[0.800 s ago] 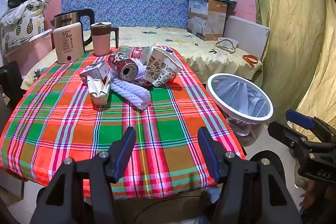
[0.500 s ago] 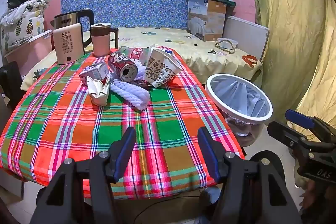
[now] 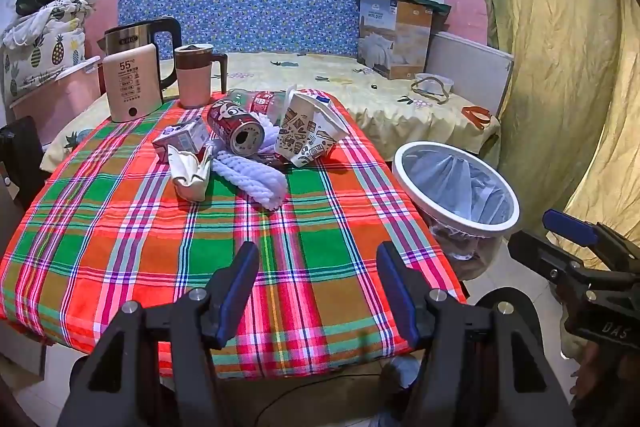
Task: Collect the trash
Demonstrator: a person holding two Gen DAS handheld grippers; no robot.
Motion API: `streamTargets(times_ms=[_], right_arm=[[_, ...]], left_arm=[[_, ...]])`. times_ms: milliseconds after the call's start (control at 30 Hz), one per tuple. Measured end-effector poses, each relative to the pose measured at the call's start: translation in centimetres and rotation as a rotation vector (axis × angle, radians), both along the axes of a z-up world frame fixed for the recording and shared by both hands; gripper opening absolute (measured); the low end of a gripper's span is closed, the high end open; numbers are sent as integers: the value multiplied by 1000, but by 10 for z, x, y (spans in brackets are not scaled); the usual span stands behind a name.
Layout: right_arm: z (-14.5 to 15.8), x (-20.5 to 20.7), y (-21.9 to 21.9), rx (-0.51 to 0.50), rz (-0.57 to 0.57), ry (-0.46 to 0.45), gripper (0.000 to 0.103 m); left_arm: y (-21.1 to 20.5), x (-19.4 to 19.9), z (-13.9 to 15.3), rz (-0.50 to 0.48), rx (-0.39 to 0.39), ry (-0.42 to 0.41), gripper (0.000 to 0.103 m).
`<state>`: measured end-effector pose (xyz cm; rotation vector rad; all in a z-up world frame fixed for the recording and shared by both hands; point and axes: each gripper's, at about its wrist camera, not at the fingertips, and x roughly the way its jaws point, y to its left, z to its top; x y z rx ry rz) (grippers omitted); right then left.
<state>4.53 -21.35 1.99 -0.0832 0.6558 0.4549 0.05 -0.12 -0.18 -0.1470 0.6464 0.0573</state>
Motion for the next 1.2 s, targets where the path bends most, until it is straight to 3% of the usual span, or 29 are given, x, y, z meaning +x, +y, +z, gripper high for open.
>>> streamTargets(times_ms=[1200], right_arm=[[-6, 5, 5, -6, 4, 17, 83]], left_arm=[[3, -1, 0, -12, -14, 4, 63]])
